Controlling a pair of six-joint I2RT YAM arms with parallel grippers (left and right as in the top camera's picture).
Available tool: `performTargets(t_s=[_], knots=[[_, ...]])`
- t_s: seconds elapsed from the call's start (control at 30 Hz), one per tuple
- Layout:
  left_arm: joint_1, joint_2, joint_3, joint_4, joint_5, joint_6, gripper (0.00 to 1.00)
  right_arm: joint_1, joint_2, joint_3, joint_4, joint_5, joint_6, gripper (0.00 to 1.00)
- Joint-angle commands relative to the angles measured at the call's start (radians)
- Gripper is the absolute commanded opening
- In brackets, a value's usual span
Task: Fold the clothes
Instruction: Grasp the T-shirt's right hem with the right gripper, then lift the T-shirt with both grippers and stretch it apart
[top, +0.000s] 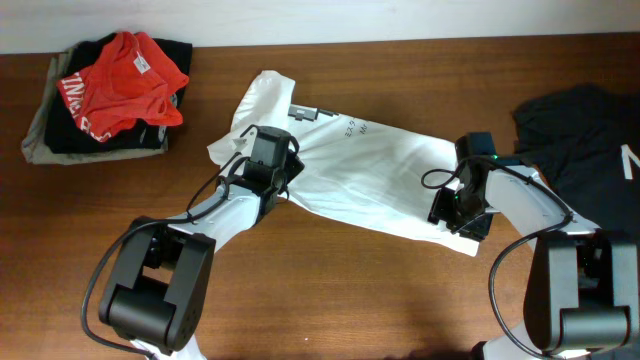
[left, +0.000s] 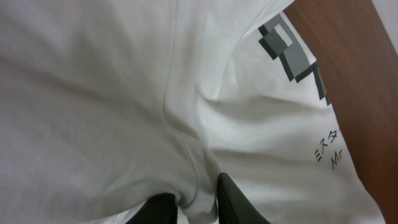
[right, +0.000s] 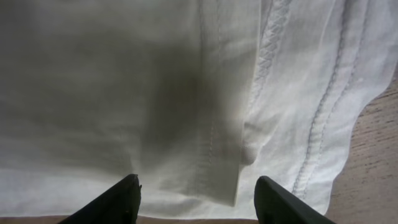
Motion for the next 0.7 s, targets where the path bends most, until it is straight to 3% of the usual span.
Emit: performTargets(t_s=[0.0,0.27,0.43,0.57,0.67], knots=[[-0.003,0.01,0.006,0.002,-0.013,0.013,0.22,0.002,0.033,-0.005,0.005,0.002,0.0,0.56],[-0.003,0.01,0.006,0.002,-0.014,0.013,0.22,0.002,0.034,-0.005,0.017,0.002,0.005,0.42],[-0.003,0.01,0.006,0.002,-0.013,0.013,0.22,0.002,0.034,-0.005,0.026,0.006,0.027,0.27],[-0.003,0.01,0.006,0.002,-0.011,0.013,0.22,0.002,0.034,-0.005,0.034,0.006,0.035,0.06],[-0.003,0.01,0.006,0.005,-0.002,0.013,0.19,0.002,0.033,-0.005,0.037,0.006,0.039,0.04]])
